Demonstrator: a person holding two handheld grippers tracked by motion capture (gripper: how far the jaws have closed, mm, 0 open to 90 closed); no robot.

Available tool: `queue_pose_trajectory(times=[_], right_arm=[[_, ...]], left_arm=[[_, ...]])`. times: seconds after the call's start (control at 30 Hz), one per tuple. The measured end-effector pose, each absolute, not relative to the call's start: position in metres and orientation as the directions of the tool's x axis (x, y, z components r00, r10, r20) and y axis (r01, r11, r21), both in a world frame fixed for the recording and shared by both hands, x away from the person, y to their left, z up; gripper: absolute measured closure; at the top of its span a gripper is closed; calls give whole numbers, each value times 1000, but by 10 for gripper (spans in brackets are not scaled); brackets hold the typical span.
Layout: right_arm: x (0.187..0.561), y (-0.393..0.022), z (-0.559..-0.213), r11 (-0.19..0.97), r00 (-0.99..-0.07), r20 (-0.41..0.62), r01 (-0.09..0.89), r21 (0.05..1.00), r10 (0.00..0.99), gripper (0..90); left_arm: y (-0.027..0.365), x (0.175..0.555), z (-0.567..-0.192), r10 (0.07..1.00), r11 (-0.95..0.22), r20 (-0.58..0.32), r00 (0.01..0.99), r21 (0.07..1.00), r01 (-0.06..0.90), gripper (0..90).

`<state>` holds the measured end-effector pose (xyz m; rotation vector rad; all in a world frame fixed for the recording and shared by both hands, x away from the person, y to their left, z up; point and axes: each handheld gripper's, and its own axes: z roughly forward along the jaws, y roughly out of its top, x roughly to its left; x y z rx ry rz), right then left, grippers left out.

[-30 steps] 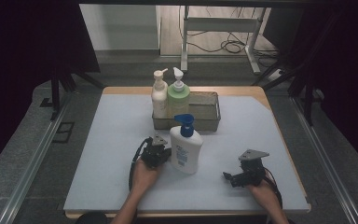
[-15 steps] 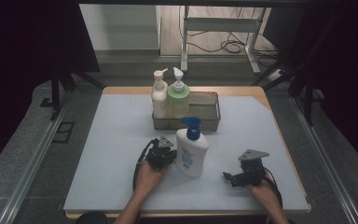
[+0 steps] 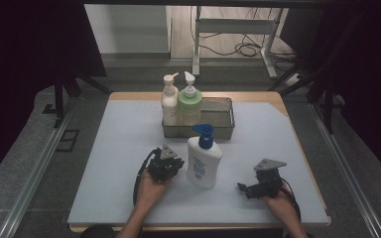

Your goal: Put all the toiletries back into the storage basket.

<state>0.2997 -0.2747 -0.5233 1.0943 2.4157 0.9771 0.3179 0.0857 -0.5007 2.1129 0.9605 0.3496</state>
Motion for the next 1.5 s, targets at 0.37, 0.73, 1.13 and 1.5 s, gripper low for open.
queue_pose_trajectory(times=[0.37, 0.73, 1.13, 1.5], right_arm=[[300, -275, -523, 475, -658, -3, 541, 694, 753, 0], [300, -274, -522, 474, -655, -3, 544, 693, 756, 1], [294, -275, -515, 485, -672, -16, 517, 706, 740, 2], [286, -266, -506, 507, -699, -38, 479, 717, 714, 0]], left_arm=[[102, 301, -491, 747, -412, -40, 664, 755, 510, 649], [112, 285, -491, 758, -412, -31, 651, 751, 516, 535], [131, 269, -498, 790, -393, -38, 611, 735, 553, 423], [148, 255, -505, 815, -388, -35, 579, 710, 588, 317]])
